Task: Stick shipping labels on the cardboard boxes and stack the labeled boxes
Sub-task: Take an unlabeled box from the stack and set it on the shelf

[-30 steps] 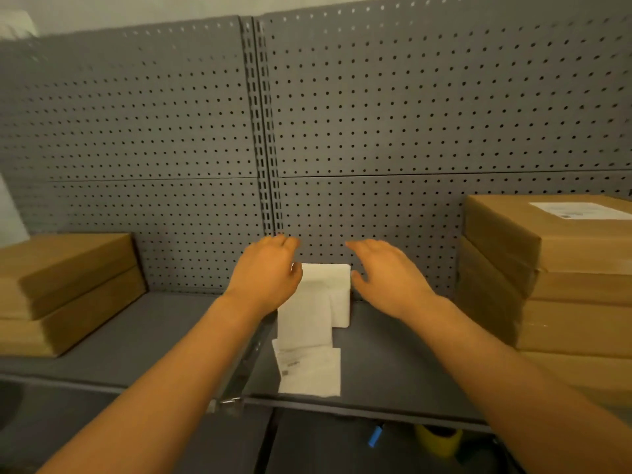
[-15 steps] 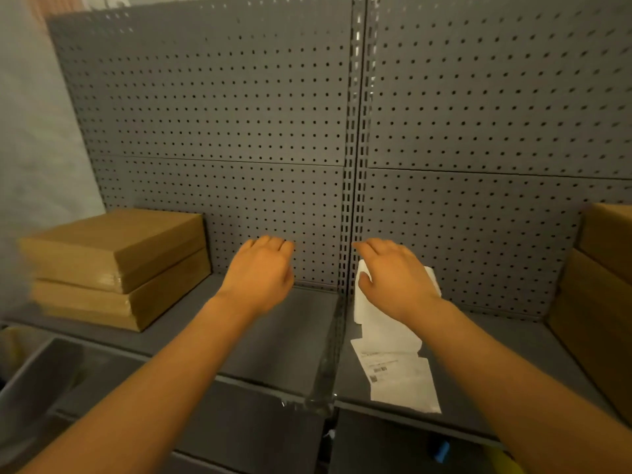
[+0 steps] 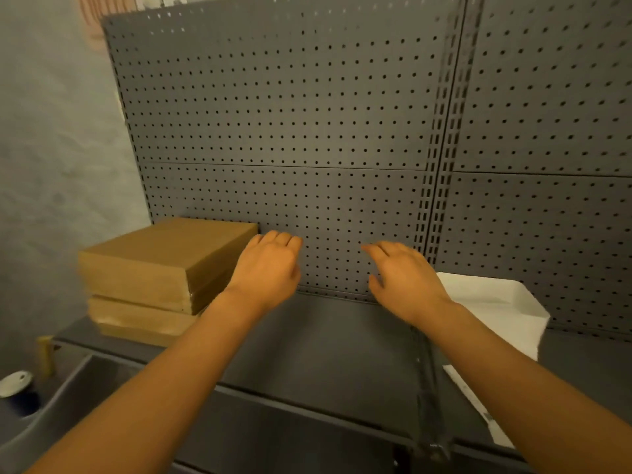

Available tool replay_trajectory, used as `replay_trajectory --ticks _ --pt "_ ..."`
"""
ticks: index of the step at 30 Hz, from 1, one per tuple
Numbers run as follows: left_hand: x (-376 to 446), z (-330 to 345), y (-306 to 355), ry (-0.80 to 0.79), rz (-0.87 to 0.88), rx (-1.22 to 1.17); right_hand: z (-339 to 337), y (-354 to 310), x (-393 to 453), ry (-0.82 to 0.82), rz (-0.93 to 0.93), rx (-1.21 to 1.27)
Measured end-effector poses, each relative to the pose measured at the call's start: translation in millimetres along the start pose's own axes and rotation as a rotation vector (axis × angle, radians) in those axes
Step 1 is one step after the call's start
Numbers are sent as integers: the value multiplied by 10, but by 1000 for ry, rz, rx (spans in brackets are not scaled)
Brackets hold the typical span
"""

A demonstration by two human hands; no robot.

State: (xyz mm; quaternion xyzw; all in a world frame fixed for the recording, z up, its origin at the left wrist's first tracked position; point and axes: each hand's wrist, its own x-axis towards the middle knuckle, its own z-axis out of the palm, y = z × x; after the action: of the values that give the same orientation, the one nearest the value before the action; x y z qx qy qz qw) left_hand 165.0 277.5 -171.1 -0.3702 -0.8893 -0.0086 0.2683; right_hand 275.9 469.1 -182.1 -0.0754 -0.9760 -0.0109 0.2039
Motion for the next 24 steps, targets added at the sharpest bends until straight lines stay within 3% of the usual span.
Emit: replay_trajectory --ticks 9,16,24 --pt "-27 123 -1127 30 33 -68 258 -1034 526 18 96 94" --pt "-123 271 -1768 38 -162 -357 348 -1476 808 -24 100 207" --pt "-160 395 -2561 -11 -374 -519 546 -1986 1140 -67 246 606"
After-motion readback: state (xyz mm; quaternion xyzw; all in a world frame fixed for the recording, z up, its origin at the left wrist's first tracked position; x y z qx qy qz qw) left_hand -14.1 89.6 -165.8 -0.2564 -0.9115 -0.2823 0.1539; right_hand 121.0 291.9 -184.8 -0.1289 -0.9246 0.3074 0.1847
